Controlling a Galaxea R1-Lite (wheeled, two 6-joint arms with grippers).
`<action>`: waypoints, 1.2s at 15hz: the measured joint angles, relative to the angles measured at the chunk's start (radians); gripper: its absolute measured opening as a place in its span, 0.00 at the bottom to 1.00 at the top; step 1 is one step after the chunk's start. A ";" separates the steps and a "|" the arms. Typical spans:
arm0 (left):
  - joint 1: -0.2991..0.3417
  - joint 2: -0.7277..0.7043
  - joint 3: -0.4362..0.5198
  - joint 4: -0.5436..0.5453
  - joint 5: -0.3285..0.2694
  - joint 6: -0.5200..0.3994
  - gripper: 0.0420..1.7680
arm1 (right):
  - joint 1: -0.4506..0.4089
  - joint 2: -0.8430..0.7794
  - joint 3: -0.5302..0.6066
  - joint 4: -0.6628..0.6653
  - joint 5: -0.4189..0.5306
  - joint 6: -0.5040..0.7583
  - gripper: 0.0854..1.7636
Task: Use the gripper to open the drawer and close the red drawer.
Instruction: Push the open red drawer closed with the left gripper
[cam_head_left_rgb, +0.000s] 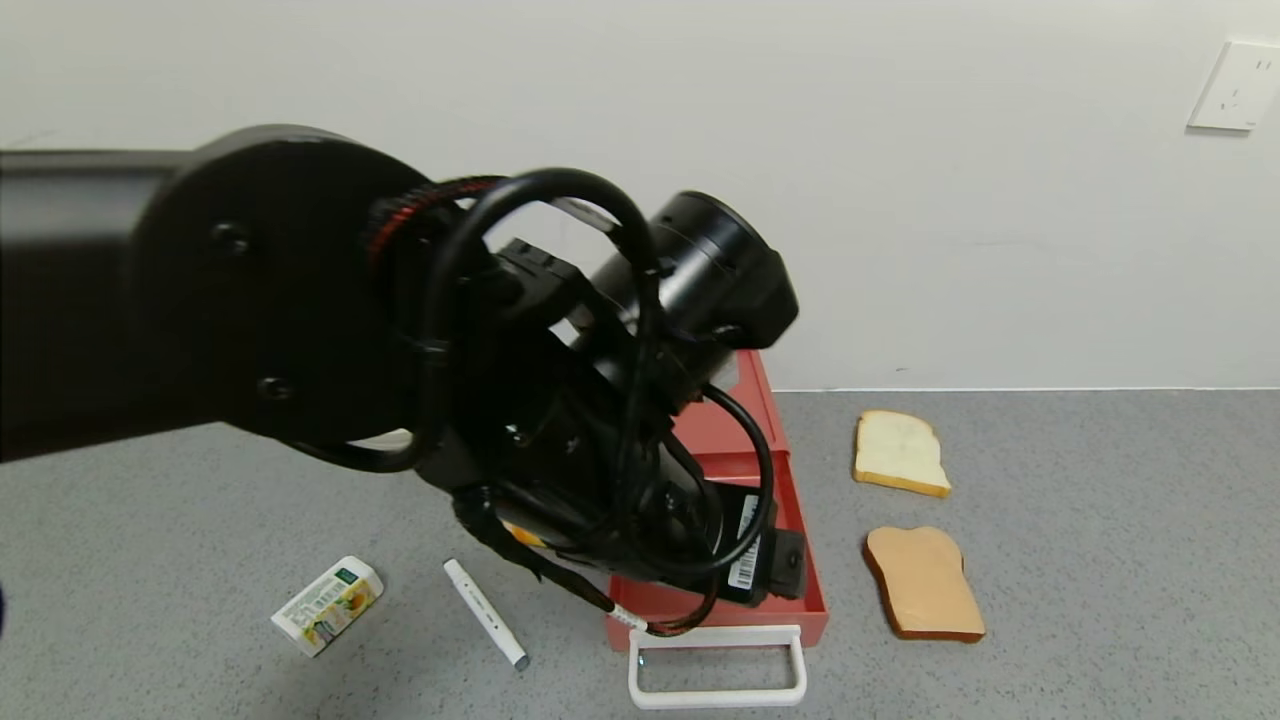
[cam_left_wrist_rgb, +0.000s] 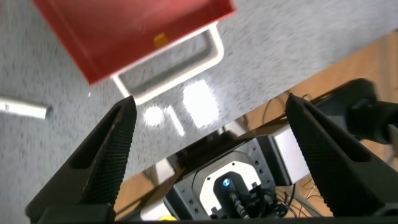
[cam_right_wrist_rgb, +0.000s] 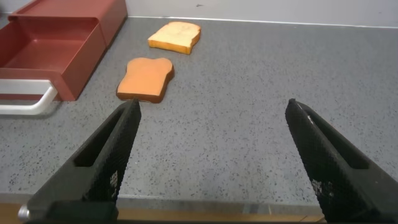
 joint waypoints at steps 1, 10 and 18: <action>0.017 -0.034 0.047 -0.065 -0.028 0.035 0.97 | 0.000 0.000 0.000 0.000 0.000 0.000 0.97; 0.235 -0.347 0.572 -0.735 -0.205 0.254 0.97 | 0.000 0.000 0.000 0.000 0.000 0.000 0.97; 0.367 -0.366 0.683 -0.939 -0.199 0.249 0.97 | 0.000 0.000 0.000 0.000 0.000 0.000 0.97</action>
